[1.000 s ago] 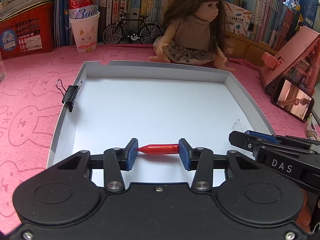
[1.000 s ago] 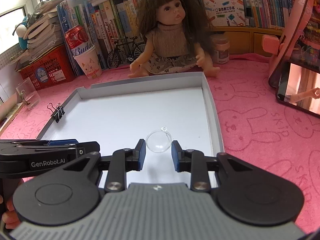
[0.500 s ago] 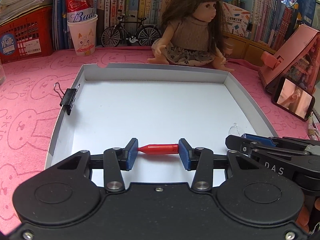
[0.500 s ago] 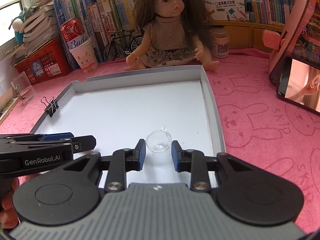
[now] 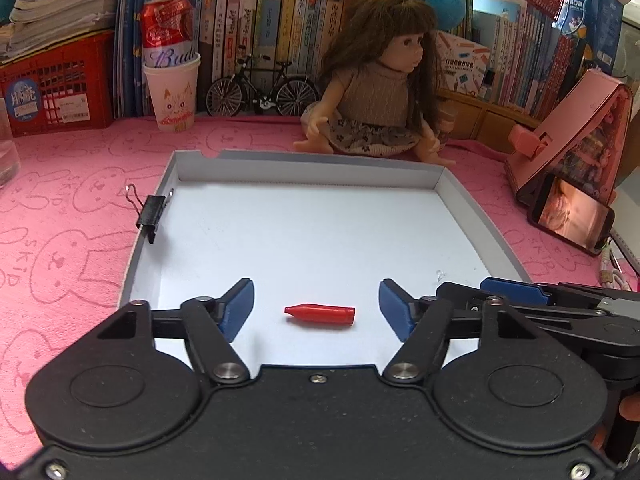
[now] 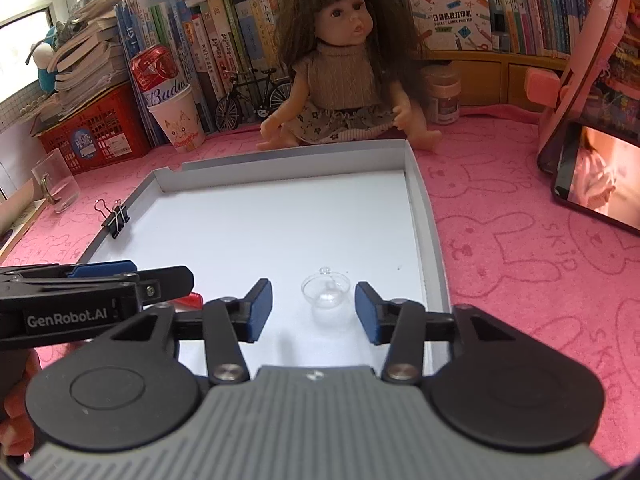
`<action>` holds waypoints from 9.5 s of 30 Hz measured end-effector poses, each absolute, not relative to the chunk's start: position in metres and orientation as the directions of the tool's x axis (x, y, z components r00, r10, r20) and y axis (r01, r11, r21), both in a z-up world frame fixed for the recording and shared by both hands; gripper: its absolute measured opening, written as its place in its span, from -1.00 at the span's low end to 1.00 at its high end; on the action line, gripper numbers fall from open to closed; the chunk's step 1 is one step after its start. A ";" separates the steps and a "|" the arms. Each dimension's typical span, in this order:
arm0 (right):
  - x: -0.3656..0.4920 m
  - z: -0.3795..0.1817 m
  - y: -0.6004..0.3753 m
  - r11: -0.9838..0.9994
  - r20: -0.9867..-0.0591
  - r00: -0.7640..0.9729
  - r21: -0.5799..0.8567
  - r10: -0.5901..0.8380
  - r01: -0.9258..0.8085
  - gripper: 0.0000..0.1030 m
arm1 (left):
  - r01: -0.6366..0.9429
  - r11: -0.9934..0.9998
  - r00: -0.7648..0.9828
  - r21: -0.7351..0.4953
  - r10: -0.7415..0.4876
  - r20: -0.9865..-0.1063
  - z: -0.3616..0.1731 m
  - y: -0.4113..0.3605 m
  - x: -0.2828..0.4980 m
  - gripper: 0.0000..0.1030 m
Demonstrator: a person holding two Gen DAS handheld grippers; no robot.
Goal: Organize rigid objects
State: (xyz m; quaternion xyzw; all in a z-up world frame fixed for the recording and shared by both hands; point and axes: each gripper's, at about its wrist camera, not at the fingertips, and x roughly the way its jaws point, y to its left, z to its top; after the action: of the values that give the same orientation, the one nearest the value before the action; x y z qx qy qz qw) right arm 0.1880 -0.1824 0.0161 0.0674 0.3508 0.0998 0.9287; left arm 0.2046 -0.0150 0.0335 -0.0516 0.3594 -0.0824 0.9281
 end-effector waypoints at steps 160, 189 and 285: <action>-0.025 -0.021 -0.207 0.993 -0.458 0.886 0.120 0.071 -0.017 -0.18 | 0.244 0.969 0.826 -0.042 -0.230 -0.515 0.000 0.005 -0.003 -0.72; -0.025 -0.021 -0.205 0.994 -0.455 0.887 0.108 0.070 -0.024 -0.26 | 0.296 0.952 0.829 0.080 -0.214 -0.516 -0.012 -0.010 0.010 -0.30; 0.243 -0.002 -0.195 0.940 -0.622 0.730 0.331 0.283 -0.083 -0.26 | 0.049 0.981 0.731 -0.188 -0.163 -0.663 0.007 -0.017 0.256 -0.31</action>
State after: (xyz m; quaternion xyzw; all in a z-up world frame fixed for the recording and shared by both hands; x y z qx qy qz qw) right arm 0.2429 -0.1945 -0.0019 0.1418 0.3535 0.0997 0.9193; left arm 0.2557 -0.0173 0.0071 -0.0789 0.3625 -0.0571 0.9269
